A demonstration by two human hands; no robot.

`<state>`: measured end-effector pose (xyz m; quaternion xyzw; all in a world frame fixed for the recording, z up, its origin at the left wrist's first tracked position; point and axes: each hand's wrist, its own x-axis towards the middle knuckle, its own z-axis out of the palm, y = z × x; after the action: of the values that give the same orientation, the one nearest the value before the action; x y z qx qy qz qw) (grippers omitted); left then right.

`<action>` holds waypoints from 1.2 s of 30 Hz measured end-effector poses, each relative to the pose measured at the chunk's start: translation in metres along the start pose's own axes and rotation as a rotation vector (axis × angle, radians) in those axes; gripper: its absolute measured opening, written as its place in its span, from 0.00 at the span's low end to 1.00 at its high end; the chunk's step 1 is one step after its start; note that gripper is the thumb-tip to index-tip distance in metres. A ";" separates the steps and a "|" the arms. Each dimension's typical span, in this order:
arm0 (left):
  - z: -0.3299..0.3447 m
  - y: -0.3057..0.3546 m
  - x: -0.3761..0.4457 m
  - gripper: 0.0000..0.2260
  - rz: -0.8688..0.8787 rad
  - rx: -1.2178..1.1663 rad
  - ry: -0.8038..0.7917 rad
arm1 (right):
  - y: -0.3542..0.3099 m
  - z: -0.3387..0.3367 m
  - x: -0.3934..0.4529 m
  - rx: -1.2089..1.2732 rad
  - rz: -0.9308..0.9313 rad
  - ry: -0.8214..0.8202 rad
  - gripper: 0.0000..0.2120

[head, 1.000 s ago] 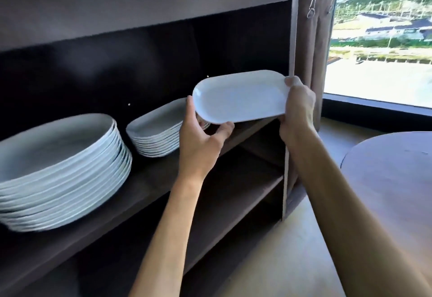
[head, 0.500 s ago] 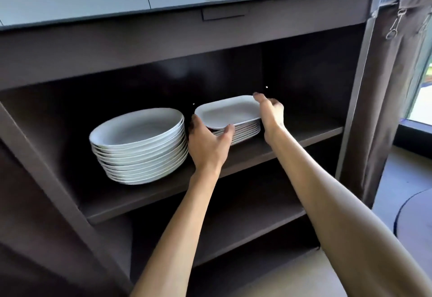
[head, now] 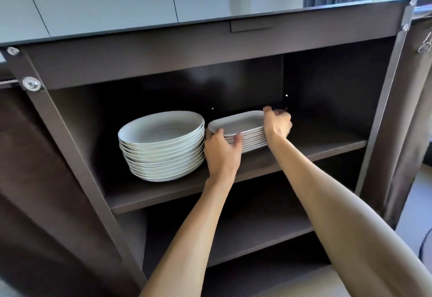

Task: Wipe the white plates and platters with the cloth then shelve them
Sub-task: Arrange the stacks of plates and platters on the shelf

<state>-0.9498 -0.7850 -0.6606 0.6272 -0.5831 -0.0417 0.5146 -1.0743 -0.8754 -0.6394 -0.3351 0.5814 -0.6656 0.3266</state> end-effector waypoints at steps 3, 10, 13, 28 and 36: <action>-0.008 -0.005 -0.008 0.23 0.026 0.014 -0.033 | 0.002 0.003 0.000 -0.011 -0.025 0.018 0.09; -0.047 -0.012 -0.037 0.17 0.200 0.012 0.078 | 0.003 0.007 -0.020 -0.208 -0.181 0.036 0.21; -0.069 -0.028 -0.048 0.12 0.359 0.039 0.380 | 0.001 0.014 -0.049 -0.214 -0.601 0.084 0.17; -0.116 -0.082 -0.025 0.58 -0.145 0.118 0.244 | 0.007 0.098 -0.169 0.066 -0.388 -0.374 0.26; -0.119 -0.093 -0.002 0.57 -0.197 -0.070 0.226 | 0.016 0.111 -0.163 0.107 -0.283 -0.458 0.26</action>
<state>-0.8088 -0.7318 -0.6710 0.6638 -0.4554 -0.0414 0.5919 -0.8904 -0.8038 -0.6548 -0.5372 0.4040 -0.6412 0.3703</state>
